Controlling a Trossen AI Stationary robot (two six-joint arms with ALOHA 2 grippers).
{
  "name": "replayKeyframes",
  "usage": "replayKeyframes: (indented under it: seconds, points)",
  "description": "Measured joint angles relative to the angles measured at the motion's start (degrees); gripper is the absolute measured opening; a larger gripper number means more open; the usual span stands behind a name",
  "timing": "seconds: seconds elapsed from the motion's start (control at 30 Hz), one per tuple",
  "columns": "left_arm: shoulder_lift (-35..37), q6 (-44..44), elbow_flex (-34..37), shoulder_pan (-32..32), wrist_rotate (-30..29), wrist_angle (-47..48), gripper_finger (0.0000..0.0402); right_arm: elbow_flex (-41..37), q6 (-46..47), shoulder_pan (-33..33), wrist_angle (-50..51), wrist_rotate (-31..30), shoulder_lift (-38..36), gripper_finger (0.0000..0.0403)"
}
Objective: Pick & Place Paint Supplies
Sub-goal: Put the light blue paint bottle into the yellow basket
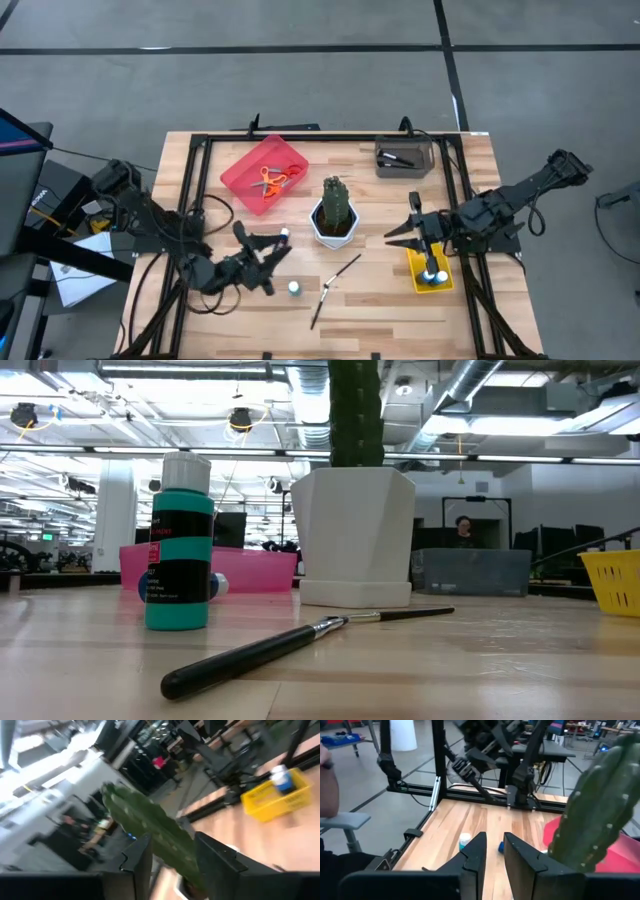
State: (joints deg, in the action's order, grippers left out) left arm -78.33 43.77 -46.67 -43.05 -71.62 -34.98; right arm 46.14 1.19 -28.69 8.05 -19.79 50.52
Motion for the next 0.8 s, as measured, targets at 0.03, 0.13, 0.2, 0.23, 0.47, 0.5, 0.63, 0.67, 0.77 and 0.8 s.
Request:
replayKeyframes:
  seconds: [0.03, 0.13, 0.2, 0.23, 0.47, 0.5, 0.63, 0.67, 0.77, 0.8]
  points:
    - [1.90, -4.03, 0.76, -0.75, -0.02, 3.18, 0.0147, 0.28, 0.08, -0.29, 0.07, -0.05, 0.40, 0.0061]
    - [7.16, -18.00, 3.02, -3.49, 1.39, 13.23, 0.0168, 1.09, 0.11, -1.28, 0.18, -1.07, 1.33, 0.0061]
    - [9.90, -29.09, 5.00, -5.81, 5.69, 21.33, 0.0182, 1.32, 0.11, -2.09, 0.48, -2.11, 1.37, 0.0061]
    - [10.97, -34.56, 6.19, -6.96, 9.20, 24.54, 0.0189, 1.36, 0.11, -2.46, 0.46, -2.72, 1.33, 0.0061]
    - [11.60, -55.20, 14.88, -11.60, 24.35, 27.61, 0.0231, 1.38, 0.13, -5.09, -0.19, -5.27, 1.23, 0.0061]
    - [11.12, -57.55, 15.70, -11.72, 25.31, 27.30, 0.0235, 1.38, 0.13, -5.41, -0.25, -5.74, 1.23, 0.0061]
    - [8.04, -65.88, 18.26, -11.67, 26.60, 26.80, 0.0243, 1.38, 0.07, -6.20, -0.91, -6.05, 1.23, 0.0061]
    - [6.86, -67.04, 18.85, -11.62, 26.57, 25.69, 0.0243, 1.38, 0.07, -6.23, -1.18, -6.05, 1.23, 0.0061]
    - [2.18, -68.48, 20.76, -11.25, 26.56, 21.03, 0.0243, 1.38, 0.06, -6.23, -1.42, -6.08, 1.40, 0.0061]
    - [0.42, -68.39, 21.25, -11.23, 26.55, 19.19, 0.0243, 1.38, 0.03, -6.23, -1.42, -6.08, 1.61, 0.0061]
